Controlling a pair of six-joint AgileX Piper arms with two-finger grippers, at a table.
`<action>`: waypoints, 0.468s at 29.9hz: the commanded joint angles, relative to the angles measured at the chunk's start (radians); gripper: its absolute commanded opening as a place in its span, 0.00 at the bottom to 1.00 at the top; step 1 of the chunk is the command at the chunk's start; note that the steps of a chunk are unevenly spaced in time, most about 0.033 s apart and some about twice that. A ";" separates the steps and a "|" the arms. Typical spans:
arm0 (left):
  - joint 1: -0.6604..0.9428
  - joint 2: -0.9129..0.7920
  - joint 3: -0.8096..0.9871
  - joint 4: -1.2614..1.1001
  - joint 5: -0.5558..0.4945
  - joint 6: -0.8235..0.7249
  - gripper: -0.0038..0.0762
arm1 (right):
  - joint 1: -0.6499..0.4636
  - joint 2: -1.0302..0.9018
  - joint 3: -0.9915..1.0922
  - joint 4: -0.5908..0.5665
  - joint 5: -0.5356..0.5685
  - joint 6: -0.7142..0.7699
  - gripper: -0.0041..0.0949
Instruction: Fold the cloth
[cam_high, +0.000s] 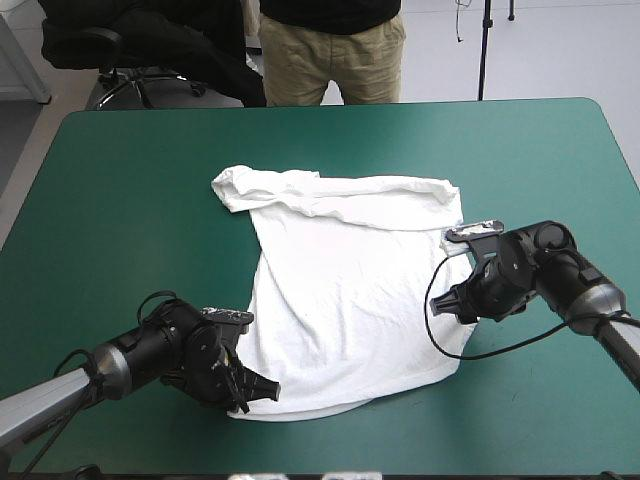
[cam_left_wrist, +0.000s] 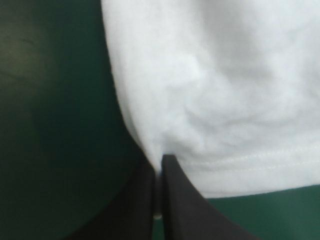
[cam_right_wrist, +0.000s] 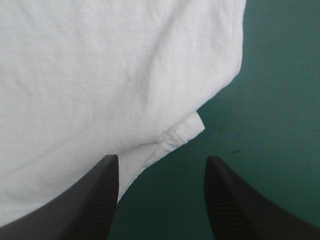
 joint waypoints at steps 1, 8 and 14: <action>-0.005 0.000 0.000 -0.020 -0.056 0.003 0.03 | 0.002 -0.030 0.043 -0.038 -0.085 0.070 0.55; -0.005 0.000 0.000 -0.020 -0.056 0.015 0.03 | 0.002 0.051 0.066 -0.052 -0.151 0.084 0.55; -0.005 0.000 0.000 -0.020 -0.038 0.019 0.03 | 0.002 0.166 0.066 -0.007 -0.165 0.079 0.54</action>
